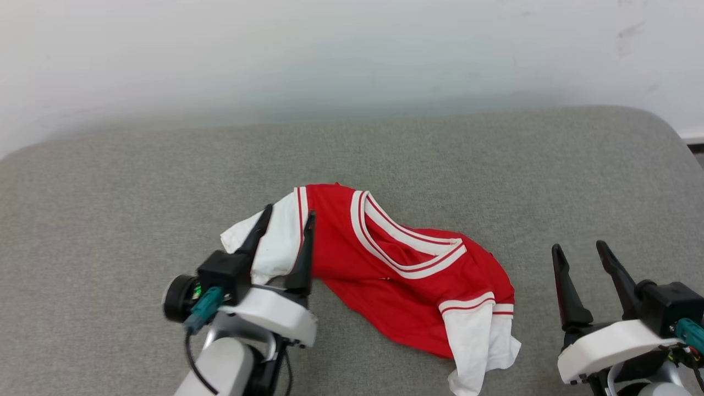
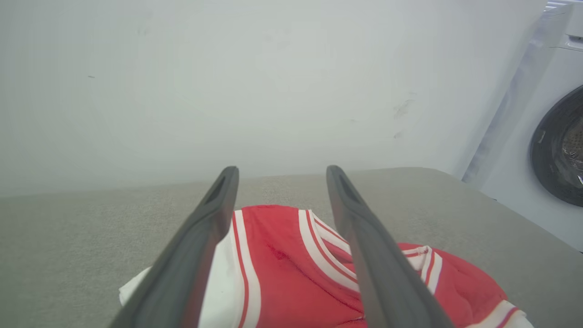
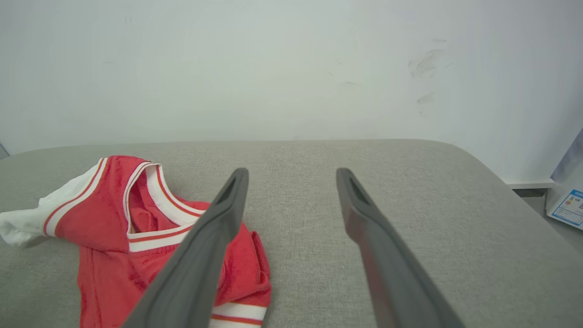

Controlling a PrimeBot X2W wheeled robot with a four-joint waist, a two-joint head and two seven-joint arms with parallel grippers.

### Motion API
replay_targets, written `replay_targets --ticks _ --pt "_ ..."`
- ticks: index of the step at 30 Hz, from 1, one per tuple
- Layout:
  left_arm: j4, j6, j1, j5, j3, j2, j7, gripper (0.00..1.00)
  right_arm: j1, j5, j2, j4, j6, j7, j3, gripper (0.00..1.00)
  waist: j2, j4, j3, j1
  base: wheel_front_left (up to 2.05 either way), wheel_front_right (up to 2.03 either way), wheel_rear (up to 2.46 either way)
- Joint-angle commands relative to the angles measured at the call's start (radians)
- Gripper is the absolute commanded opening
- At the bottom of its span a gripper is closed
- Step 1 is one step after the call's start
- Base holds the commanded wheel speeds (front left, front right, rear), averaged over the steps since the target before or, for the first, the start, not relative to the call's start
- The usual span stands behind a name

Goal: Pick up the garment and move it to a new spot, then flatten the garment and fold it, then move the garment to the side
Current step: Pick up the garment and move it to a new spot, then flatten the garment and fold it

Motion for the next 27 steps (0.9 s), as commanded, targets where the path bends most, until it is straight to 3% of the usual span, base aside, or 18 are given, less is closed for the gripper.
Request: replay_targets --ticks 1,11,20,24,27 --pt "-0.008 0.009 0.019 -0.002 0.018 0.009 -0.005 1.0 0.018 -0.007 0.002 -0.009 -0.001 0.007 0.0 1.0 0.0 0.017 -0.024 0.0001 0.0 0.0 0.0" --pt "-0.059 0.062 0.172 -0.007 0.153 0.092 -0.007 1.0 0.095 -0.006 0.002 -0.048 -0.001 0.041 0.003 1.0 0.0 0.046 -0.084 0.0001 0.0 0.0 0.0" --pt "-0.087 0.062 0.252 -0.019 0.175 0.126 -0.003 1.0 0.127 0.011 0.002 -0.079 -0.001 0.073 -0.019 1.0 0.0 0.054 -0.09 0.0001 0.0 0.0 0.0" --pt "-0.087 0.06 0.257 -0.028 0.175 0.127 -0.003 1.0 0.136 0.036 0.002 -0.083 -0.001 0.137 -0.035 1.0 0.0 0.057 -0.082 0.0001 0.0 0.0 0.0" --pt "-0.088 0.061 0.25 -0.03 0.172 0.118 -0.004 1.0 0.157 0.054 0.002 -0.074 -0.001 0.246 -0.012 1.0 0.0 0.063 -0.075 0.0001 0.0 0.0 0.0"
